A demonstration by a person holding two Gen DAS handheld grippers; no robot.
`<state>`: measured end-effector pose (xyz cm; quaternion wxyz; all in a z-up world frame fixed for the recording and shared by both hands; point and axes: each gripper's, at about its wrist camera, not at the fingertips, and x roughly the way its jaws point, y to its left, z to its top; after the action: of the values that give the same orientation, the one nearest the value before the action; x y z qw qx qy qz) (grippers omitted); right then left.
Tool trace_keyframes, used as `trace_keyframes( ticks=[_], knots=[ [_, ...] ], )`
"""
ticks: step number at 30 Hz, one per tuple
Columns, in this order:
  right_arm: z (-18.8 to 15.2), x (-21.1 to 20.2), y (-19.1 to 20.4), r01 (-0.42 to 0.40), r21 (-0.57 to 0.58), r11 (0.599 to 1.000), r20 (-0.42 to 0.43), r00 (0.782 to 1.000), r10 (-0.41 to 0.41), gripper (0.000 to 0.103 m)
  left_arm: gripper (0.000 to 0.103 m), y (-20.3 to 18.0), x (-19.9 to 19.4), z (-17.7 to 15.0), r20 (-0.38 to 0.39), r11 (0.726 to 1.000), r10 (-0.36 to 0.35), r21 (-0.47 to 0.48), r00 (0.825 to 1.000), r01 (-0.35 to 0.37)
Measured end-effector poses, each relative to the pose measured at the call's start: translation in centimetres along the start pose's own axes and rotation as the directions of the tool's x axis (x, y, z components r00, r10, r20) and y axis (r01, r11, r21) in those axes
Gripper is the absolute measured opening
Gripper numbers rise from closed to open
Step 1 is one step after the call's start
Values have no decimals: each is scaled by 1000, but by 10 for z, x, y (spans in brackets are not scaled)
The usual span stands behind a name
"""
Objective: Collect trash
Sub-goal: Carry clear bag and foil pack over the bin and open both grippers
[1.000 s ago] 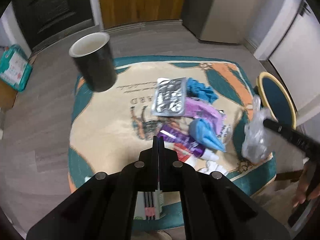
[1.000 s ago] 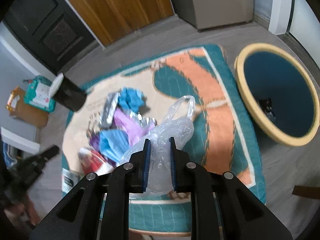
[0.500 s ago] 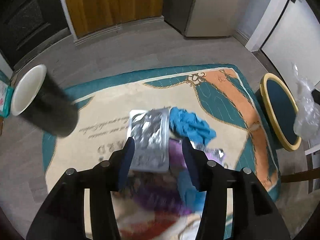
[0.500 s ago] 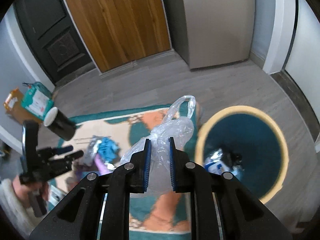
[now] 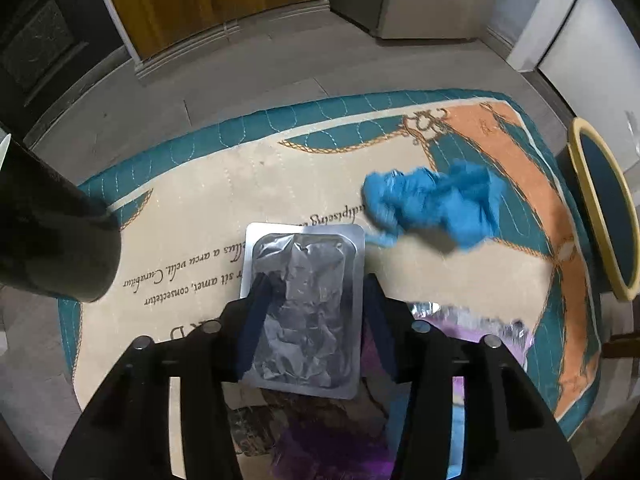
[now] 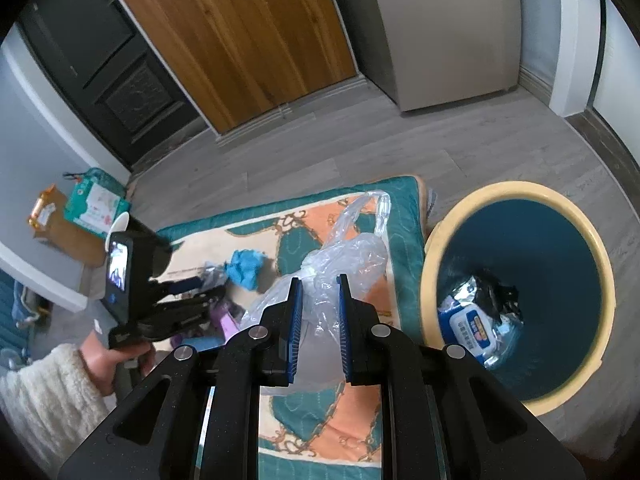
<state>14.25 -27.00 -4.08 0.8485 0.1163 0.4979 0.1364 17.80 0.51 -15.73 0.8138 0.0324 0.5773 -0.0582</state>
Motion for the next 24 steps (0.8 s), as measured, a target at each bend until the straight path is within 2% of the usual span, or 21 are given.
trace_keyframes(
  ticks=[2,4,5,7,8,10,16,18,19,20,24],
  knots=[
    [0,-1,-1,-10,14,1000,2,1000,10,18,41,1,-5,-3,10,1000,-7,-5,1000,7],
    [0,-4,3,-7,4,1000,14,1000,7,18,44,-2,-10,-5,22,1000,4,1,1000,-4],
    [0,-6,4,-7,1,1000,19,1000,7,18,61,-4,-11,-5,26,1000,16,10,1000,-16],
    [-1,-7,6,-6,-3,1000,24,1000,6,18,86,-8,-13,-5,46,998,54,32,997,-55],
    [-1,-7,6,-5,-4,1000,22,1000,5,18,86,-8,-14,-6,64,996,81,44,995,-84],
    [-2,-5,6,1,-11,1000,16,1000,-1,18,87,-5,-12,-5,55,995,93,32,994,-95],
    [-1,1,3,7,1,1000,2,1000,-7,18,88,10,8,-2,-27,999,38,-29,999,-39],
    [0,3,2,13,-1,1000,-2,1000,-13,18,83,12,13,-4,-47,999,20,-43,999,-22],
    [0,4,2,16,-2,1000,-3,1000,-16,18,73,12,15,-4,-56,999,24,-44,998,-27],
    [0,5,1,23,-1,1000,-3,1000,-23,18,71,13,14,-5,-46,999,38,-31,998,-39],
    [1,6,-7,52,9,999,2,999,-52,18,70,11,8,-6,-35,999,34,-8,999,-34]
  ],
)
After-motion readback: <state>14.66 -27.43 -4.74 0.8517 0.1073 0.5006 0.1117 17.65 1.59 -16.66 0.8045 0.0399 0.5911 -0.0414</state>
